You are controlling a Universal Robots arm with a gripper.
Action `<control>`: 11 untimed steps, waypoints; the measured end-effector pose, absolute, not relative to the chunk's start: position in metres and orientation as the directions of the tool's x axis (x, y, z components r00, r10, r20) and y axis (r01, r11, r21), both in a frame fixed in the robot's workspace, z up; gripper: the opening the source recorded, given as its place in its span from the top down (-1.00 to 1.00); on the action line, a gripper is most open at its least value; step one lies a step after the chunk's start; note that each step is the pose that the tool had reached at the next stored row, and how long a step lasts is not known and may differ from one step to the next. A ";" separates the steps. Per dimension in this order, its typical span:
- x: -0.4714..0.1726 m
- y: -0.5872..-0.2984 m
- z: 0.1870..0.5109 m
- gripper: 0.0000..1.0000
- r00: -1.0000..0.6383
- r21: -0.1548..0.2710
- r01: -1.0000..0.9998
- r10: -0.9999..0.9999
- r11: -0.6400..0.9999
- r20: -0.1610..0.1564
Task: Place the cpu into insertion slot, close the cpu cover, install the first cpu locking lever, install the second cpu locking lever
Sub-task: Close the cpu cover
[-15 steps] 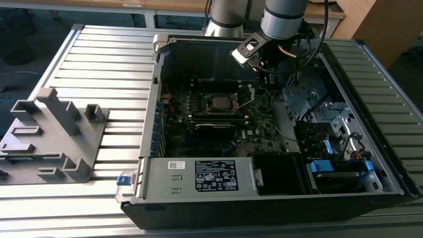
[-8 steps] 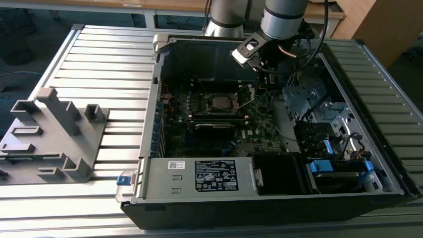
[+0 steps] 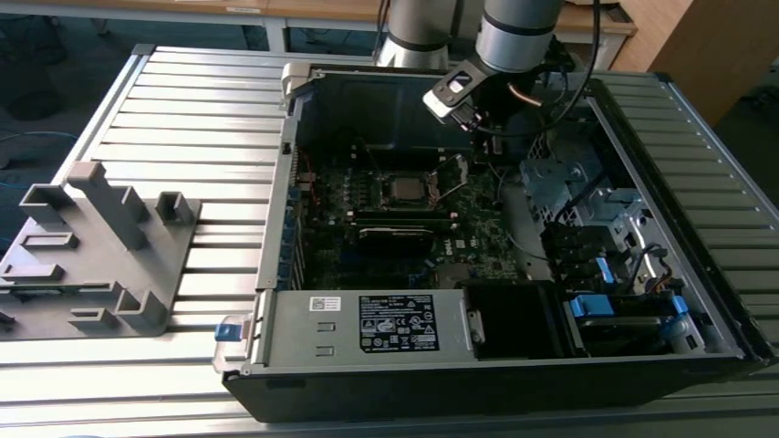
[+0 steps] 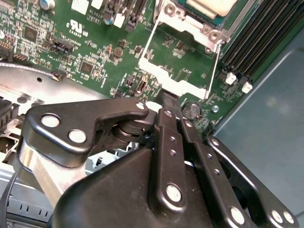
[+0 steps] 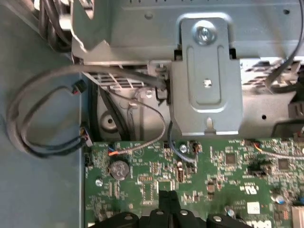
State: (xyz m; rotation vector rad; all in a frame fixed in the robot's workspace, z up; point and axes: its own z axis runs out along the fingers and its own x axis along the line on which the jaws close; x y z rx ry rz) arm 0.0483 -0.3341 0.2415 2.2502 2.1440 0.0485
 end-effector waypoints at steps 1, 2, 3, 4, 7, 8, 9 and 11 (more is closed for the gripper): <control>0.047 -0.334 0.241 0.79 0.048 0.046 0.998 0.999 -0.048 0.000; 0.045 -0.334 0.241 0.79 0.048 0.046 0.998 0.999 -0.048 0.000; 0.043 -0.334 0.241 0.79 0.048 0.046 0.998 0.999 -0.048 0.000; 0.041 -0.334 0.241 0.79 0.048 0.046 0.998 0.999 -0.048 0.000; 0.034 -0.334 0.241 0.79 0.048 0.047 0.998 0.999 -0.048 0.000; 0.031 -0.334 0.241 0.79 0.048 0.047 0.998 0.999 -0.048 0.000; 0.028 -0.334 0.241 0.79 0.048 0.048 0.998 0.999 -0.048 0.000; 0.023 -0.334 0.241 0.79 0.048 0.049 0.998 0.999 -0.048 0.000</control>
